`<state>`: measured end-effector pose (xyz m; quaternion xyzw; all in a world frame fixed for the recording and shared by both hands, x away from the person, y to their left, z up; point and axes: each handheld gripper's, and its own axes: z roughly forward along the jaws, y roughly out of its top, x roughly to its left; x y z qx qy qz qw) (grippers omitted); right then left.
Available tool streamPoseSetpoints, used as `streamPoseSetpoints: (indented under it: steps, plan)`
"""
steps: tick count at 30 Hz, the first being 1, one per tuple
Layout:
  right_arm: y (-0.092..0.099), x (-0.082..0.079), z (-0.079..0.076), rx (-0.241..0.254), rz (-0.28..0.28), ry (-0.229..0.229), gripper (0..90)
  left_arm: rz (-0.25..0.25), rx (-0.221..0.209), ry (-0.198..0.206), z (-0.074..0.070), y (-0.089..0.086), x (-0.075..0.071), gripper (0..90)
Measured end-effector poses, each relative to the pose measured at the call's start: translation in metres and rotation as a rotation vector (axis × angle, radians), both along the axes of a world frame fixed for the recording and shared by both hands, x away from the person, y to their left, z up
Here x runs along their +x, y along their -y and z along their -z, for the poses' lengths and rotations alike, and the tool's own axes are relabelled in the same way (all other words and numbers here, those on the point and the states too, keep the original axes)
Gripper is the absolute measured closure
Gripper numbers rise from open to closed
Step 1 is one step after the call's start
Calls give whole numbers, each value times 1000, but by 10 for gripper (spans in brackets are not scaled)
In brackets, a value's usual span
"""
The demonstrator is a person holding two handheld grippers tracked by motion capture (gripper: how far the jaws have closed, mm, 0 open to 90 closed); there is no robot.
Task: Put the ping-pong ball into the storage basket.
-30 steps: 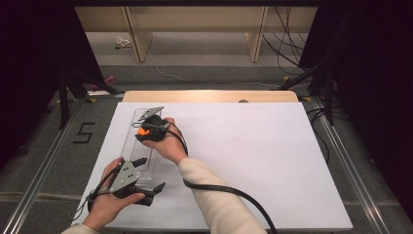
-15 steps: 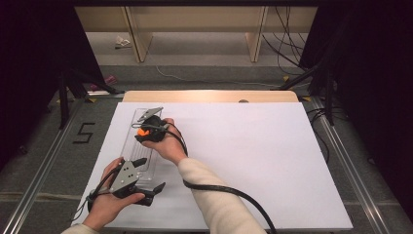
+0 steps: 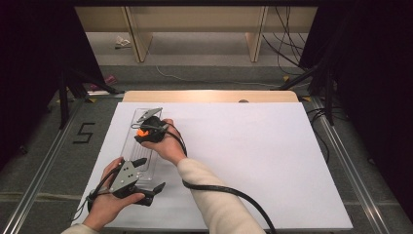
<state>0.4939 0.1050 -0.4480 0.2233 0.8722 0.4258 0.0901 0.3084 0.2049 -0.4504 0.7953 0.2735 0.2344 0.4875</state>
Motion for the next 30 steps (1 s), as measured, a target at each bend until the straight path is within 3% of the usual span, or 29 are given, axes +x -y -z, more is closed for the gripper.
streamPoseSetpoints:
  steps: [14,17,19,30]
  plan:
    - [0,1,1,0,4,-3,495,1,0,0,0,0,0,25]
    - [0,1,1,4,5,0,459,1,-1,0,0,0,0,25]
    - [1,1,0,12,16,-3,389,1,-1,0,0,0,0,25]
    - [6,3,-3,25,39,0,281,0,-1,0,0,0,0,25]
